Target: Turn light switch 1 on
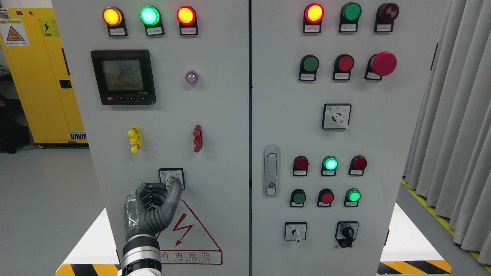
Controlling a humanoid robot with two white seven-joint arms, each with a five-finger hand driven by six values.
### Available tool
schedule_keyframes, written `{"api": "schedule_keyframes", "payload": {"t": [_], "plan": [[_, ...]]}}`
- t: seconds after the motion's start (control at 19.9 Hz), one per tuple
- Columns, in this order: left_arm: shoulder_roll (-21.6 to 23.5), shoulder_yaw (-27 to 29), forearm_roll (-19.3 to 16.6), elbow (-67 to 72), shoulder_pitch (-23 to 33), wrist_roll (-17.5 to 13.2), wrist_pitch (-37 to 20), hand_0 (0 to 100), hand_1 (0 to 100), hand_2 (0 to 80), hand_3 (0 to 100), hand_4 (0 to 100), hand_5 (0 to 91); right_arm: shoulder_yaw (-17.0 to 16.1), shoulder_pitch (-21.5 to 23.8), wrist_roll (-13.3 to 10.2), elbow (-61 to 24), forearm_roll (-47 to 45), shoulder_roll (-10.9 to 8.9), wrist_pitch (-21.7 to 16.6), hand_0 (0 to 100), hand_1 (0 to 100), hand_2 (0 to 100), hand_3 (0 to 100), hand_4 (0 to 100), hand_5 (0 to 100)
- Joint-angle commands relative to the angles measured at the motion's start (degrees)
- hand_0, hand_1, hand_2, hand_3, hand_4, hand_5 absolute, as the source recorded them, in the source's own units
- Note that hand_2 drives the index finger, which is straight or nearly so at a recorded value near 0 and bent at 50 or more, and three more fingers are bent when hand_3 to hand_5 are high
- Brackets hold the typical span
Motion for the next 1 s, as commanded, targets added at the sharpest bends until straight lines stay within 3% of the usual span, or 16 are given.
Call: {"api": "schedule_keyframes", "payload": {"t": [0.0,0.95], "plan": [[-0.02,-0.11,0.02,0.33,-0.12,-0.29,-0.08,27,65,60.8,89,87,83.8,0.0,0.0,0.05,0.0,0.0,0.0,-0.03,0,50,4,0,0,0],[-0.02,-0.28,0.02,0.42,-0.03,-0.29,-0.25,42,61,61.0,89,87,83.1,0.0,0.0,0.05,0.0,0.0,0.0,-0.03,0,50,4,0,0,0]]}}
